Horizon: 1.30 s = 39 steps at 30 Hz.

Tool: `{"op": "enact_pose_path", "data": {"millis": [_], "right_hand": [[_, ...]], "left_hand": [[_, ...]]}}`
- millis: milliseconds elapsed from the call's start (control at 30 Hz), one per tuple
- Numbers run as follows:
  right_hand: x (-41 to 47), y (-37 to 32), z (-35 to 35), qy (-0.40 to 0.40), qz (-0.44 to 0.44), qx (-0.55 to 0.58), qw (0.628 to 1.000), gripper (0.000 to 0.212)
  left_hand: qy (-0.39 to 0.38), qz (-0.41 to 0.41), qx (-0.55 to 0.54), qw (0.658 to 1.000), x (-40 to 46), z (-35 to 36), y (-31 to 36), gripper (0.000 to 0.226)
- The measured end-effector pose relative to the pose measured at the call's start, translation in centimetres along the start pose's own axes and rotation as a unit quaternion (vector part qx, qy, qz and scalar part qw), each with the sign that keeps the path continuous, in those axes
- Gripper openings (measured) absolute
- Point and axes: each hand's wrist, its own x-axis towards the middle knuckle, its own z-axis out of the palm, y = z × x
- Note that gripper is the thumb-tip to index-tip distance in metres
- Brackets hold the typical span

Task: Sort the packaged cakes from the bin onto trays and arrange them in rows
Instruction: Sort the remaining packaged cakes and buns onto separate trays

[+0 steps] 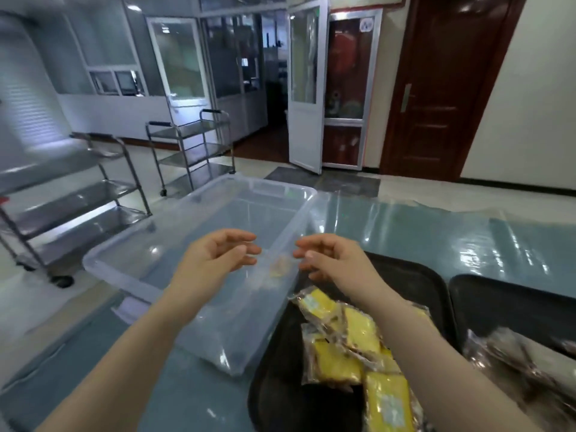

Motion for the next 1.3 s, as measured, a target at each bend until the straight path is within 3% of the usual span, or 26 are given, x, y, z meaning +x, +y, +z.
{"op": "enact_pose_path", "data": {"millis": [200,400,500,600,767,867,933,1033,1100,1233,1300], "right_hand": [[8.3,0.1,5.8,-0.022,0.006,-0.016,1.0,0.021],[15.9,0.2,9.6,-0.011,0.034,-0.082,0.996,0.02],[19.1,1.1,11.8,0.013,0.083,-0.09,0.992,0.017],[21.4,2.1,13.5,-0.054,0.147,-0.128,0.979,0.022],[24.7,4.9,14.7,-0.129,0.207,-0.297,0.923,0.045],[27.4,8.2,14.3,-0.144,0.247,-0.47,0.835,0.057],[29.0,10.4,14.0,-0.16,0.293,-0.525,0.783,0.062],[30.8,13.3,13.6,-0.146,0.34,-0.528,0.765,0.06],[31.2,15.8,13.2,-0.088,0.343,-0.547,0.759,0.056],[29.0,20.8,14.0,-0.012,0.38,-0.599,0.704,0.055],[27.5,22.4,15.3,-0.004,0.371,-0.594,0.714,0.056]], "left_hand": [[0.019,-0.008,0.051,0.998,6.0,-8.0,-2.0,0.022],[-0.05,0.018,0.128,0.99,14.1,-14.7,-4.9,0.021],[-0.043,0.08,0.288,0.953,18.9,-17.8,-7.8,0.023],[-0.073,0.124,0.392,0.909,23.1,-19.2,-10.6,0.044],[-0.162,0.058,0.494,0.852,26.2,-19.5,-13.5,0.069],[-0.169,0.075,0.441,0.878,26.5,-19.7,-13.9,0.066],[-0.179,0.091,0.434,0.879,26.4,-19.7,-14.0,0.065],[-0.183,0.105,0.449,0.868,26.2,-19.5,-14.4,0.063],[-0.182,0.113,0.465,0.859,26.2,-19.7,-14.7,0.062],[-0.171,0.111,0.486,0.85,26.3,-19.7,-15.2,0.062],[-0.17,0.107,0.496,0.845,26.3,-19.4,-15.3,0.062]]}}
